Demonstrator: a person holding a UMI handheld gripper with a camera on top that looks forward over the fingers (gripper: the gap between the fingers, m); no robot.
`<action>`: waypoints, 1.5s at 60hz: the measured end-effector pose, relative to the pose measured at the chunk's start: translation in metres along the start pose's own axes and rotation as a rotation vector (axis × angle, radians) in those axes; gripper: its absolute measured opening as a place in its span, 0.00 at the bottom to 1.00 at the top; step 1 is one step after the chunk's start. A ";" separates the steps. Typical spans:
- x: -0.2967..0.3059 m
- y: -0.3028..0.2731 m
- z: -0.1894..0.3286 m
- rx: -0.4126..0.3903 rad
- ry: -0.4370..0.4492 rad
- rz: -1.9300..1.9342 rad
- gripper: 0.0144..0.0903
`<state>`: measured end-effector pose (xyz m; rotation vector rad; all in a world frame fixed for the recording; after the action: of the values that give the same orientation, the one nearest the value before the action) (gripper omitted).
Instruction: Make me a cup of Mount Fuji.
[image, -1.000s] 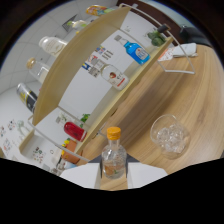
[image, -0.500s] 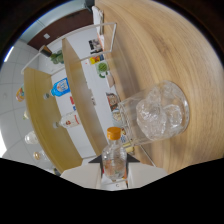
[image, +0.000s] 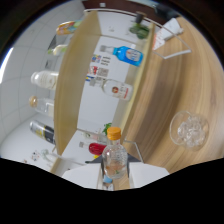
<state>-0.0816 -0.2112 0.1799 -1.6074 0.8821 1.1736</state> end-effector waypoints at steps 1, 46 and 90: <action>-0.004 0.002 0.000 0.000 0.008 -0.063 0.27; 0.117 0.146 0.059 -0.264 0.452 -1.128 0.27; 0.097 0.155 0.019 -0.390 0.350 -1.182 0.90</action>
<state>-0.2007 -0.2439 0.0442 -2.1745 -0.2096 0.2079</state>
